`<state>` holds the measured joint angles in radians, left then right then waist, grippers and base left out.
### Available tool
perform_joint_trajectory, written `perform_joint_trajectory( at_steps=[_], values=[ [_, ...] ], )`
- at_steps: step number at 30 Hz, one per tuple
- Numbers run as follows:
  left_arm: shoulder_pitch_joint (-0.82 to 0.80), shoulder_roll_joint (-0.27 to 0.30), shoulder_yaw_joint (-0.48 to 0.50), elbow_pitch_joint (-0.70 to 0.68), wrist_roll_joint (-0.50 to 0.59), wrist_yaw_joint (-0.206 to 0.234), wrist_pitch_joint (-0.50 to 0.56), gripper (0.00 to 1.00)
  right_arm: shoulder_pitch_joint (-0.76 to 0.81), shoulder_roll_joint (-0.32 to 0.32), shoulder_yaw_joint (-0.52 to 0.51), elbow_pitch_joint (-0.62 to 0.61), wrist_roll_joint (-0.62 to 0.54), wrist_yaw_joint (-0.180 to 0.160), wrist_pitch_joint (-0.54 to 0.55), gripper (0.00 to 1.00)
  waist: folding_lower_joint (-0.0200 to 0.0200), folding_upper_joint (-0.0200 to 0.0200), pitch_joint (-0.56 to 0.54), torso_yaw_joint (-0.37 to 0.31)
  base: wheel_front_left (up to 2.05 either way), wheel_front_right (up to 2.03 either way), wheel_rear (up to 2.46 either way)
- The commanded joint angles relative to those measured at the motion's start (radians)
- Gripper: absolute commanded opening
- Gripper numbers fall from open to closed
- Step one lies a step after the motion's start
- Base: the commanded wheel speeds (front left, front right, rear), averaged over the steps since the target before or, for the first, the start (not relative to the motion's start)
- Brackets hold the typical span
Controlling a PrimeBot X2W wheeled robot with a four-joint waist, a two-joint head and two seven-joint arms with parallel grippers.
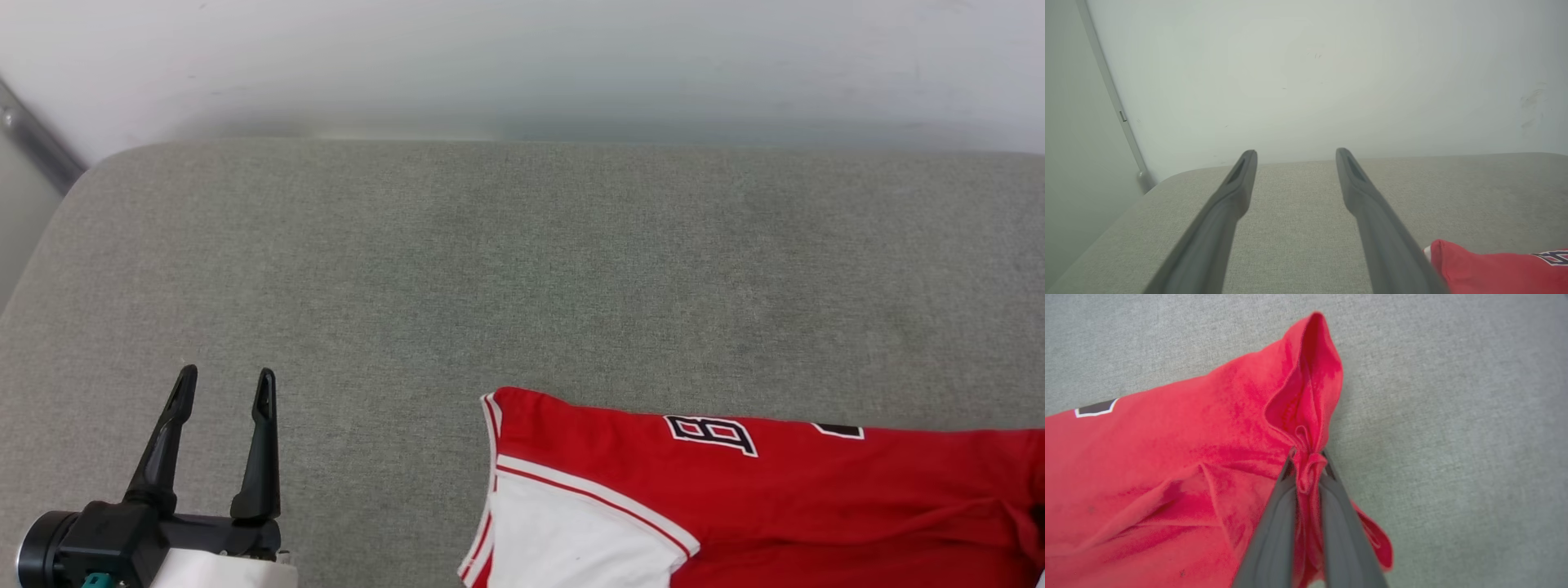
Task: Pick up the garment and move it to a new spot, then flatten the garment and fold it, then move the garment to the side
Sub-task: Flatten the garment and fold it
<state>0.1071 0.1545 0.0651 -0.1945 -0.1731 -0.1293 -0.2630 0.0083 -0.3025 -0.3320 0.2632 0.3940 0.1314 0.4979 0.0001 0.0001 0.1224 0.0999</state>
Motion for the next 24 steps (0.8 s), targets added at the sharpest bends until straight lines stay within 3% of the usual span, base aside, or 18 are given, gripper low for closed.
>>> perform_joint_trajectory(
  at_steps=[1, 10, 19, 24],
  values=[
    [0.003, 0.005, -0.001, 0.0, -0.004, -0.001, -0.002, 1.0, -0.016, -0.01, -0.009, 0.001, -0.008, -0.002, -0.004, 0.0, -0.0001, -0.0001, -0.001, -0.002, 0.0, 0.0, 0.0],
    [0.026, -0.005, 0.0, 0.01, -0.006, -0.001, -0.002, 1.0, 0.018, 0.006, 0.036, -0.093, 0.013, -0.001, 0.048, 0.0, -0.0001, -0.0001, -0.041, -0.019, 0.0, 0.0, 0.0],
    [0.053, -0.013, -0.012, 0.02, -0.014, -0.001, -0.002, 1.0, 0.116, 0.057, 0.213, -0.314, 0.059, -0.001, 0.198, 0.0, -0.0001, -0.0001, -0.09, -0.021, 0.0, 0.0, 0.0],
    [0.061, -0.019, -0.013, 0.023, -0.013, -0.001, -0.002, 1.0, 0.13, 0.13, 0.307, -0.39, 0.078, -0.001, 0.251, 0.0, -0.0001, -0.0001, -0.109, -0.007, 0.0, 0.0, 0.0]
  ],
)
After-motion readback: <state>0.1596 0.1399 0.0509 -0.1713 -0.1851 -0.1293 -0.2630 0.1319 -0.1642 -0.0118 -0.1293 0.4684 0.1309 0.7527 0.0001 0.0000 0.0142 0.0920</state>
